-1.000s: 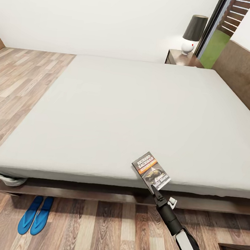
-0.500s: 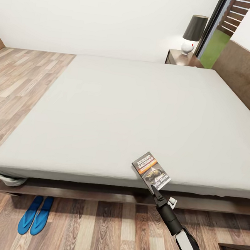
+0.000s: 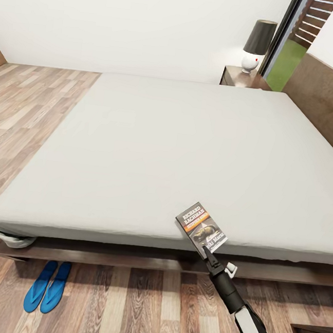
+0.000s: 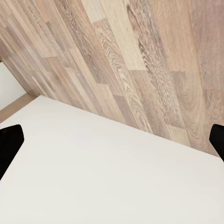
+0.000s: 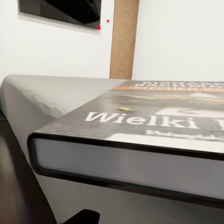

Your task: In the bedroom, move the book from the bed onto either nightstand, and place the two sandals side by side next to the bed.

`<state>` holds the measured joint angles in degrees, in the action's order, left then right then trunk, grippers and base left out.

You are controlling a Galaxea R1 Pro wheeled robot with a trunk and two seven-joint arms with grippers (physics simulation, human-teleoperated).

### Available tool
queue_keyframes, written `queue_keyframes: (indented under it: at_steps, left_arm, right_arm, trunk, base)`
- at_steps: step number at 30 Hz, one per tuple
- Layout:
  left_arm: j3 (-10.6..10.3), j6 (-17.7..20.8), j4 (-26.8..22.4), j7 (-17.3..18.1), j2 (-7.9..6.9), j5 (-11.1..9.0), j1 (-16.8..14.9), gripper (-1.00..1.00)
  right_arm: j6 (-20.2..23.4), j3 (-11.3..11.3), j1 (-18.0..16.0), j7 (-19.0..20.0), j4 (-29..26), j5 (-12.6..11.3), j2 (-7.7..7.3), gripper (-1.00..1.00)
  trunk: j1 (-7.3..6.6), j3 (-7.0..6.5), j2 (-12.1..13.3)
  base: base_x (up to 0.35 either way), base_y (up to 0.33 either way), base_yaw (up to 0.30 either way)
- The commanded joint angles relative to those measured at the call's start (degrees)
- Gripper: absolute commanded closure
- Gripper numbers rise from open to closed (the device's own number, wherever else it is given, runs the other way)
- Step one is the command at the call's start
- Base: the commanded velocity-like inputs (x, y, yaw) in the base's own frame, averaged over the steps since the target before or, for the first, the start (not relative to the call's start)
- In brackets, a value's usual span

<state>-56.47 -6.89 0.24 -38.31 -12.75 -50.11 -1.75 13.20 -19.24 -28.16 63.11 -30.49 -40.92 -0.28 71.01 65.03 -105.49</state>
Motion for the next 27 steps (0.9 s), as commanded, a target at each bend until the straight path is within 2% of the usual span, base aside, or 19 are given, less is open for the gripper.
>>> queue_keyframes:
  at_steps: [1, 27]
  left_arm:
    - [-0.39, -0.31, 0.02, -0.02, 0.01, -0.61, -0.01, -1.0]
    - [-0.39, -0.37, 0.02, -0.01, 0.01, -0.61, -0.01, -1.0]
  right_arm:
    - [0.61, -0.18, -0.03, 0.41, 0.04, -0.32, -0.01, -1.0]
    - [0.68, -0.62, 0.01, 1.31, 0.07, -0.27, -0.07, -1.0]
  trunk:
    - [-0.01, 0.03, -0.01]
    - [-0.01, 0.03, -0.01]
  base:
    - [0.0, 0.0, 0.0]
    - [0.0, 0.0, 0.0]
